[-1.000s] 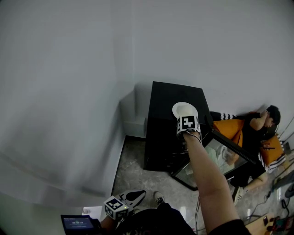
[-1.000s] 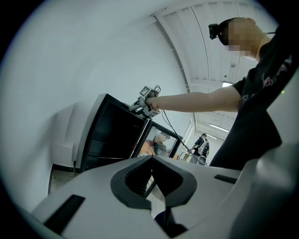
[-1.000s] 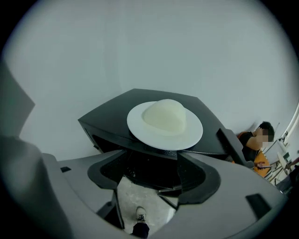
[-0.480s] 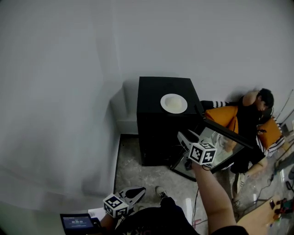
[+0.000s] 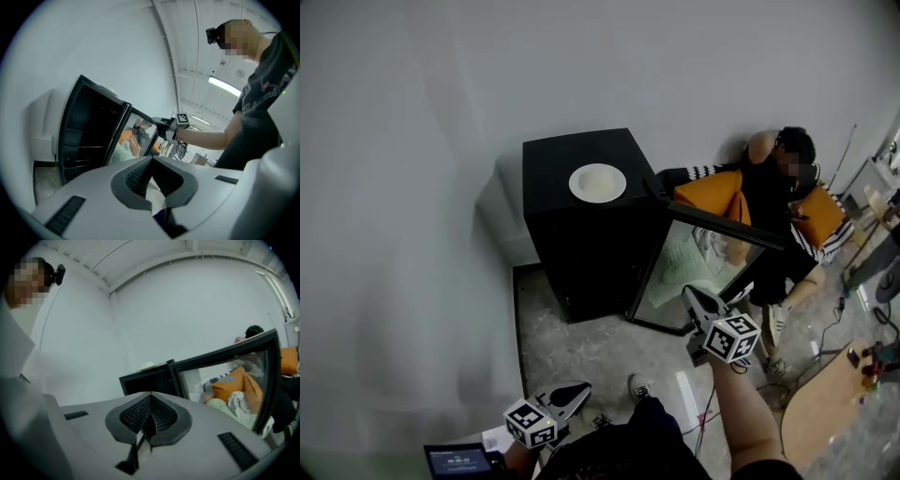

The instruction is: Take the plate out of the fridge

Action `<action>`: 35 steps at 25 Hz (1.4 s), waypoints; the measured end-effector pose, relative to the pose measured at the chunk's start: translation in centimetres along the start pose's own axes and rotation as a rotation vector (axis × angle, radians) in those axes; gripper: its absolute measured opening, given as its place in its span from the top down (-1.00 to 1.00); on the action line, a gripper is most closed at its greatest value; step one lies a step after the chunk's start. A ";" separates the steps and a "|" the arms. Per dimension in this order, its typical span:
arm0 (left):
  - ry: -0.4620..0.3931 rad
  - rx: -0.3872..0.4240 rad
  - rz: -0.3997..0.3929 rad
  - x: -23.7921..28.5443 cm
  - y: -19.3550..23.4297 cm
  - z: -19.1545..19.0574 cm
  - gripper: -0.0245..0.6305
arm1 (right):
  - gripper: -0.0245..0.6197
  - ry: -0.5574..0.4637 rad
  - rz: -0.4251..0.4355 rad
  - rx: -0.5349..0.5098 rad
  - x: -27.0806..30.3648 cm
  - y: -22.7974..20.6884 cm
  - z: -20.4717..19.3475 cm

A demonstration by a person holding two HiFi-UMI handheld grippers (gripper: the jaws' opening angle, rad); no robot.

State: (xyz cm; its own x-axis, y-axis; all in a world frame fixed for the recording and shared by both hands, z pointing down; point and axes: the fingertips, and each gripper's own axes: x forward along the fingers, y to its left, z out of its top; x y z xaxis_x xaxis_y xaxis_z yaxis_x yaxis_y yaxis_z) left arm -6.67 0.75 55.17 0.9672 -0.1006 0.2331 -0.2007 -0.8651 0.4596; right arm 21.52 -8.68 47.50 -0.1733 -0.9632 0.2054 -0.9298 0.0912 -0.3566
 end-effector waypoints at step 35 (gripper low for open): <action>-0.035 -0.084 0.266 11.3 -12.4 -3.8 0.91 | 0.91 0.065 -0.209 -0.041 -8.7 -34.1 11.4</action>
State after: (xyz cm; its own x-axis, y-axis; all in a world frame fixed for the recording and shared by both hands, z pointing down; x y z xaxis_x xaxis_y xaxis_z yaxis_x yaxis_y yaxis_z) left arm 6.12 12.21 55.37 0.8832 -0.3368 0.3262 -0.4592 -0.7623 0.4561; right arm 58.41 -6.28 47.47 0.0051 -0.9439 0.3301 -0.9599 -0.0971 -0.2629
